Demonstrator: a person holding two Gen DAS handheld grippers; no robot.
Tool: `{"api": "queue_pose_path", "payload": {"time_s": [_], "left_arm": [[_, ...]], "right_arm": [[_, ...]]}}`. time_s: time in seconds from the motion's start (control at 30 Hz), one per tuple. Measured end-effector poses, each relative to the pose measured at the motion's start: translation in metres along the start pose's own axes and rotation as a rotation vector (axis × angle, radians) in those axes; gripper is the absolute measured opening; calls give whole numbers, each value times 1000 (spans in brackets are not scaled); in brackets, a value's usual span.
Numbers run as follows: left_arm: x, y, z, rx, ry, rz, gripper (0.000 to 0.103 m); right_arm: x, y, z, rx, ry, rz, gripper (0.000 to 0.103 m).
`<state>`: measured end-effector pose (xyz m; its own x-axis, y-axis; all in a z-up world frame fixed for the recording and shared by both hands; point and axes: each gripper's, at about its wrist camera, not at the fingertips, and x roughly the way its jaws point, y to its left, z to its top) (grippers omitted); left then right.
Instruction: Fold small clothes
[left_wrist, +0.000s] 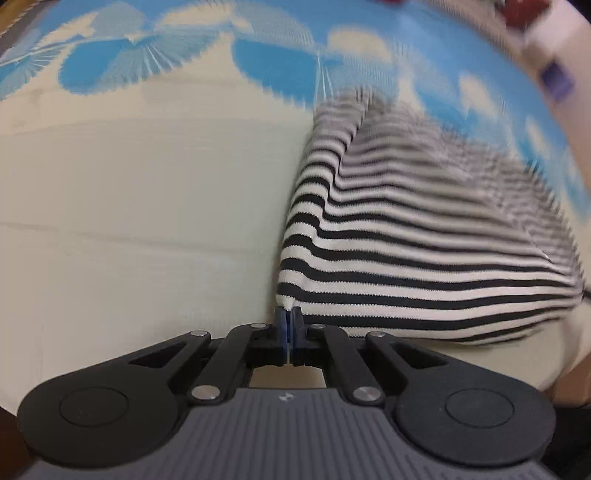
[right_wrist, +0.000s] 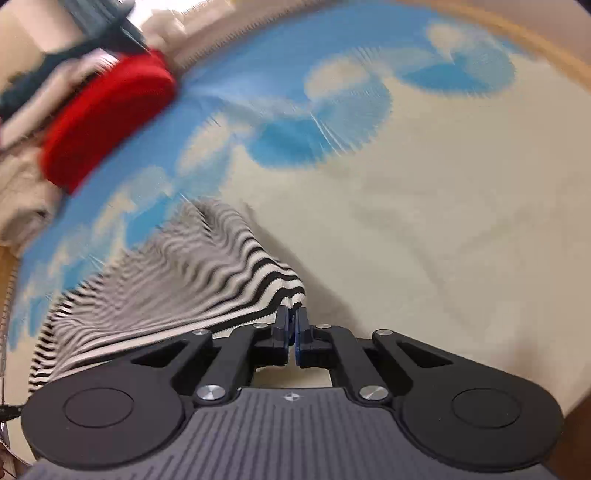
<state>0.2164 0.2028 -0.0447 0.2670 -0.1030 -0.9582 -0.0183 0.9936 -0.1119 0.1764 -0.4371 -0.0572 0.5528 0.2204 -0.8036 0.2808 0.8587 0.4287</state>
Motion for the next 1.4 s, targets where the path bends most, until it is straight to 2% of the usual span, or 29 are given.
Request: {"api": "queue_pose_path", "payload": {"time_s": [0.1, 0.2, 0.23, 0.33, 0.4, 0.43, 0.5, 0.57, 0.63, 0.7, 0.73, 0.83, 0.93, 0.97, 1.03, 1.13, 1.2, 1.3, 1.33, 1.4], "left_arm": [[17, -11, -1, 60, 63, 57, 3], [8, -16, 3, 78, 2, 89, 7], [0, -16, 5, 70, -45, 85, 13], [-17, -21, 14, 62, -159, -8, 15], [-19, -29, 16, 87, -184, -84, 15], [-16, -35, 18, 105, -173, -111, 17], [-2, -48, 20, 141, -115, -131, 19], [22, -59, 20, 161, -39, -86, 19], [46, -63, 24, 174, 43, -16, 19], [54, -58, 26, 141, 71, 16, 19], [54, -55, 31, 111, 64, 15, 20], [37, -48, 43, 57, -46, 27, 27], [19, -47, 54, -2, -178, -71, 28], [15, -49, 57, -10, -218, -118, 30], [20, -62, 68, 4, -253, -182, 30], [35, -87, 75, 77, -248, -248, 30], [54, -105, 77, 145, -200, -180, 30], [89, -117, 84, 200, -153, -18, 30], [93, -116, 87, 188, -156, 2, 30], [99, -105, 95, 121, -172, -8, 30]], "right_arm": [[24, 8, -10, -82, 93, -91, 2], [34, 8, -10, -55, 112, -110, 3], [32, 10, -8, -53, 98, -107, 4], [11, 23, -2, -89, -33, -129, 11], [-2, 31, -3, -129, -105, -70, 20], [-2, 35, -4, -142, -106, -23, 20], [7, 46, -9, -184, -47, 83, 22], [26, 57, -18, -243, 43, 122, 24], [52, 68, -28, -326, 138, 41, 29], [71, 70, -35, -378, 202, -23, 29], [73, 72, -36, -381, 209, -29, 29], [64, 80, -27, -352, 136, -28, 29], [44, 83, -17, -291, 23, 57, 33], [42, 87, -13, -282, -16, 81, 39], [48, 99, -9, -298, -63, 98, 43], [63, 114, -10, -341, -64, 131, 43], [78, 122, -9, -359, -43, 166, 43], [106, 140, -13, -433, 17, 69, 43], [116, 143, -15, -450, 33, 39, 43], [128, 149, -15, -464, 39, 10, 43]]}}
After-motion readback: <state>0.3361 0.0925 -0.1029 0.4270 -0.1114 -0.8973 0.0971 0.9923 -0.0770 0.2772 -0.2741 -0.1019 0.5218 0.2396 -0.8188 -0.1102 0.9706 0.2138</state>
